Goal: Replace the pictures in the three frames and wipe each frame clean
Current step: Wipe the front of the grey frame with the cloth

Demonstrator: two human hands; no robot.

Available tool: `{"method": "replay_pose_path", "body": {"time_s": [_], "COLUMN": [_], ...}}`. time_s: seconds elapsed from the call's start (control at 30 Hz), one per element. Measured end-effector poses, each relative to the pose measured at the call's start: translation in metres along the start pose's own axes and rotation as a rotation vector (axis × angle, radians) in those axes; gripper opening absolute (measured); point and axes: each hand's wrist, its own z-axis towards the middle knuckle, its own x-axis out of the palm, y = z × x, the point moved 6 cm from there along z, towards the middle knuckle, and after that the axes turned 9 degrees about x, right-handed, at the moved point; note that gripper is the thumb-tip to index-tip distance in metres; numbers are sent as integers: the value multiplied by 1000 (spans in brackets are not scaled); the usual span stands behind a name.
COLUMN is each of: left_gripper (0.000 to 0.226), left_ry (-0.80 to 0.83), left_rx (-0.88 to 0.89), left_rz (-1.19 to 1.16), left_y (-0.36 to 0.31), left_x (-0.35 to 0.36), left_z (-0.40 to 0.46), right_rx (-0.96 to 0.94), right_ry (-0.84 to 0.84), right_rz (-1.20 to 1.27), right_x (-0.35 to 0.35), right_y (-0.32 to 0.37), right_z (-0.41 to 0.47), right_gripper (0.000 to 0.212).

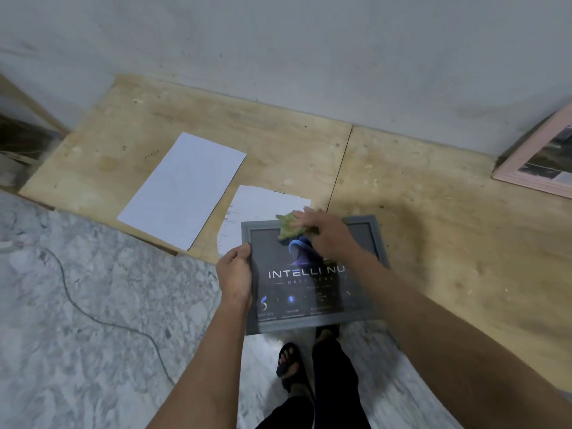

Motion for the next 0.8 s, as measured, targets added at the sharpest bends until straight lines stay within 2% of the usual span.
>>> {"method": "replay_pose_path", "body": {"time_s": [0.13, 0.27, 0.37, 0.4, 0.43, 0.53, 0.57, 0.7, 0.8], "left_gripper": [18, 21, 30, 32, 32, 30, 29, 24, 24], "left_ry": [-31, -15, 22, 34, 42, 49, 48, 18, 1], "left_rx": [19, 33, 61, 71, 76, 64, 66, 57, 50], "left_rz": [-7, 40, 81, 95, 99, 105, 109, 105, 105], "left_y": [-9, -11, -8, -8, -8, -8, -8, -7, -7], "left_x": [6, 9, 12, 12, 13, 14, 14, 13, 14], "left_z": [8, 13, 12, 12, 12, 14, 14, 13, 16], "right_rx": [-166, -24, 112, 119, 113, 122, 115, 73, 0], "right_ry": [53, 274, 498, 502, 397, -85, -160, -62, 41], "right_rz": [-7, 113, 282, 336, 350, 253, 208, -22, -47], "right_x": [45, 56, 27, 12, -8, -62, -67, -31, -4], "right_y": [-37, -60, -39, -28, -18, -12, -14, -50, -69], "right_z": [-62, -122, -115, -102, -83, -25, -13, -11, -61], "right_gripper": [37, 35, 31, 30, 33, 40, 39, 50, 45]}}
